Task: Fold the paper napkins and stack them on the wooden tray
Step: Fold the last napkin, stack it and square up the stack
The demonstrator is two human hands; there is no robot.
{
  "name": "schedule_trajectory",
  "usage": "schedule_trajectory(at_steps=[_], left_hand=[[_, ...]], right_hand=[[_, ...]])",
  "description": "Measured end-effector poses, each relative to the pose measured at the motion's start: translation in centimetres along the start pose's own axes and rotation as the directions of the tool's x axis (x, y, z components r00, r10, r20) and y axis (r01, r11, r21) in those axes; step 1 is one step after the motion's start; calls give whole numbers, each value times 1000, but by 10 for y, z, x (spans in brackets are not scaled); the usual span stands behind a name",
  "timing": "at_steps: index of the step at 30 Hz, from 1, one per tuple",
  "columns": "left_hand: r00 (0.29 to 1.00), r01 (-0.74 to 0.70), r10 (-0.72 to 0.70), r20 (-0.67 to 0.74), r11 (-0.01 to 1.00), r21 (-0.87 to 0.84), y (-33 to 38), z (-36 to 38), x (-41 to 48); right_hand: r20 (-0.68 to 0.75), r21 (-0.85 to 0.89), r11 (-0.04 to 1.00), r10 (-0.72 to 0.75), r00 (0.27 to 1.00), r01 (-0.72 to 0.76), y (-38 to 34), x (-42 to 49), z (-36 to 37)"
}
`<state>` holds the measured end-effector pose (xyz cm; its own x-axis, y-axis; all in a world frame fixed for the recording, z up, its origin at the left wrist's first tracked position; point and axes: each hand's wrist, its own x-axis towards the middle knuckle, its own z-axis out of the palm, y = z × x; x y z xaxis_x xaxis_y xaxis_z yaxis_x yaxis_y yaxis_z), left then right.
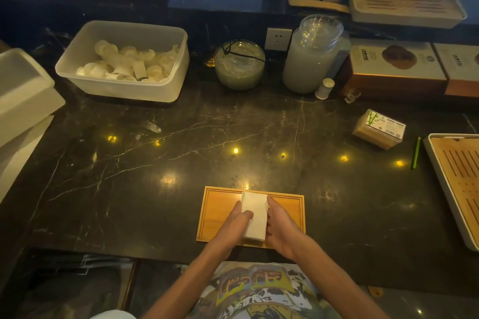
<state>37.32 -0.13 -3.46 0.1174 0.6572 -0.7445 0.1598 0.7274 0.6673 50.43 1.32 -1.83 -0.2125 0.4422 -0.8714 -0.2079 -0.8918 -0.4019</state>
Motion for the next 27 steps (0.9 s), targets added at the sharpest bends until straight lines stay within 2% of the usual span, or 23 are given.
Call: schedule_trajectory(at_steps=[4,9,22,27], left_hand=[[1000,24,-24,-12,1000,18,-3,-3,0],[999,31,-31,-16,1000,-1,-2,-3,-2],[999,25,-24,21,1000,-18,3,0,-6],[999,43,-43,-4,999,-7,1,-2,-4]], right_hand=[[-32,-12,1000,-28,999,27,-2,-1,-6],[30,44,998,32,999,-34,-5,-5,1],[23,74,997,27,999,-29,-3,-7,6],[18,85,996,2,1000,-3,1,-4,5]])
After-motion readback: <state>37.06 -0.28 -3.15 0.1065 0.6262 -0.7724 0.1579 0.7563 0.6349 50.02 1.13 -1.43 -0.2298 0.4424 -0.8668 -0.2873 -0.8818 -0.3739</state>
